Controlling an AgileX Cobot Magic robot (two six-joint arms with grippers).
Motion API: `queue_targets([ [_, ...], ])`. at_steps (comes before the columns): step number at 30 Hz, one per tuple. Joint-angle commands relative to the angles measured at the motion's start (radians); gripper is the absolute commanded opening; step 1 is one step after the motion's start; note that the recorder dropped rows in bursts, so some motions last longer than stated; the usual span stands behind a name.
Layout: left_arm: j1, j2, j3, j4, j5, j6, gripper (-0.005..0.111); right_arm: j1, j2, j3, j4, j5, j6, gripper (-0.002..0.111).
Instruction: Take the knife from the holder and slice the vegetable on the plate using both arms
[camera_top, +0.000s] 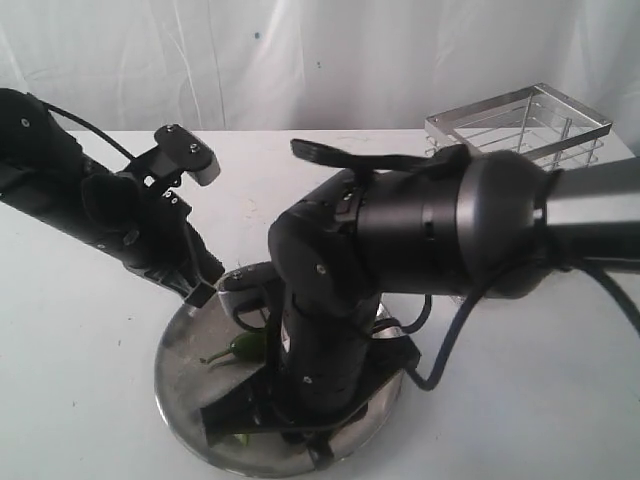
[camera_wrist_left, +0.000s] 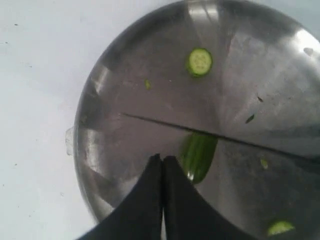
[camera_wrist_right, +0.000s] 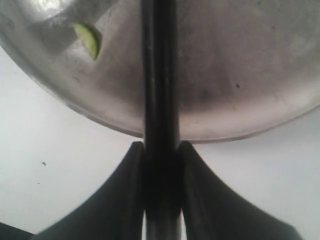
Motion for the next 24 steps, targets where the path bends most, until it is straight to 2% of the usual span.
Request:
queue_targets([
  [1, 0.003, 0.018, 0.003, -0.063, -0.043, -0.015, 0.0, 0.017, 0.038, 0.001, -0.011, -0.04, 0.053, 0.0],
  [5, 0.003, 0.071, 0.003, -0.127, -0.072, 0.058, 0.0, 0.027, 0.059, 0.001, 0.015, -0.036, 0.057, 0.0],
  [10, 0.003, 0.124, 0.003, -0.284, -0.089, 0.205, 0.0, 0.029, 0.062, 0.001, 0.055, -0.023, 0.057, 0.0],
  [17, 0.003, 0.133, 0.003, -0.483, -0.017, 0.43, 0.0, 0.029, 0.062, 0.001, 0.043, 0.009, 0.057, 0.0],
  [20, 0.003, 0.135, 0.003, -0.532, 0.01, 0.496, 0.0, 0.029, 0.062, 0.001, 0.043, 0.009, 0.057, 0.0],
  [24, 0.003, 0.142, 0.003, -0.534, 0.021, 0.498, 0.0, 0.029, 0.062, 0.001, 0.043, 0.009, 0.057, 0.0],
])
